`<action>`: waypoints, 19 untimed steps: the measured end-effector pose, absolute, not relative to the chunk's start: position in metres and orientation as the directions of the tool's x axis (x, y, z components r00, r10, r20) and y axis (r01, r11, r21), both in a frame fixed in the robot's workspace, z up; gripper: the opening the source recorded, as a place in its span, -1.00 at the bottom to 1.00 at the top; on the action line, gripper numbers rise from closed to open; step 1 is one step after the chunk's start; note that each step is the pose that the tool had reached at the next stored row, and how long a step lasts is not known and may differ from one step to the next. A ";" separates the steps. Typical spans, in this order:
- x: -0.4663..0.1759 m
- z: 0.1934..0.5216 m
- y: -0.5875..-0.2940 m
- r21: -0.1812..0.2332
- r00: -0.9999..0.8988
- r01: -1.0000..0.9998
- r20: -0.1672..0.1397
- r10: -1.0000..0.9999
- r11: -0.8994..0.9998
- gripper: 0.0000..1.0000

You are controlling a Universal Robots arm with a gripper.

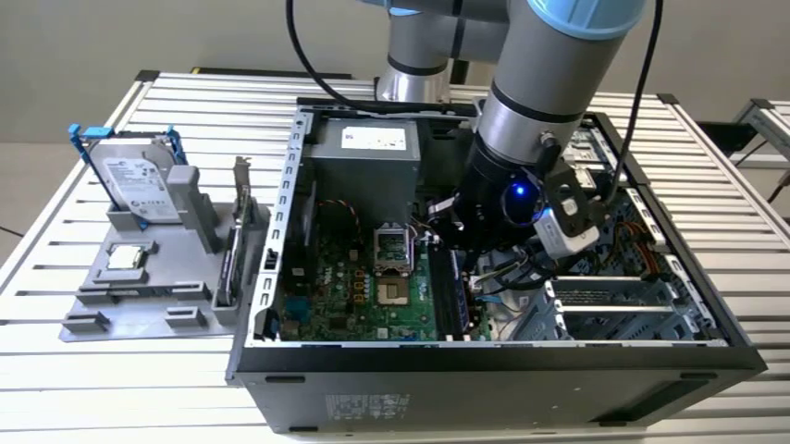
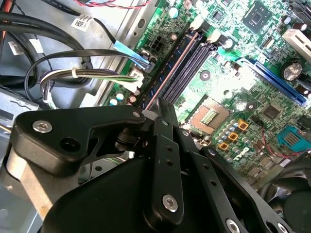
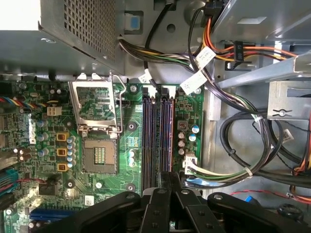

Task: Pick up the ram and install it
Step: 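Press down the ram until it locks into place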

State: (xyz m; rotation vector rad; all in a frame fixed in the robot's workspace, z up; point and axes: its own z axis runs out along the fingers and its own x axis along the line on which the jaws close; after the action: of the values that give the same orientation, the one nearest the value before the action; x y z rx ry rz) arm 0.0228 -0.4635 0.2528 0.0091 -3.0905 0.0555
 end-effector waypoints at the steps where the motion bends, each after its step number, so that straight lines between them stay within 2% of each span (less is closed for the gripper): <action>1: 0.023 0.253 -0.464 -0.036 -0.999 -0.009 0.051 -0.007 0.999 -1.00; 19: 0.023 0.253 -0.464 -0.033 -0.998 -0.039 0.051 -0.037 0.999 -1.00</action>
State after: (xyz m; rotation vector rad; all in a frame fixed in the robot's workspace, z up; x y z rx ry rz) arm 0.0228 -0.4635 0.2527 0.0588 -3.0905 0.0533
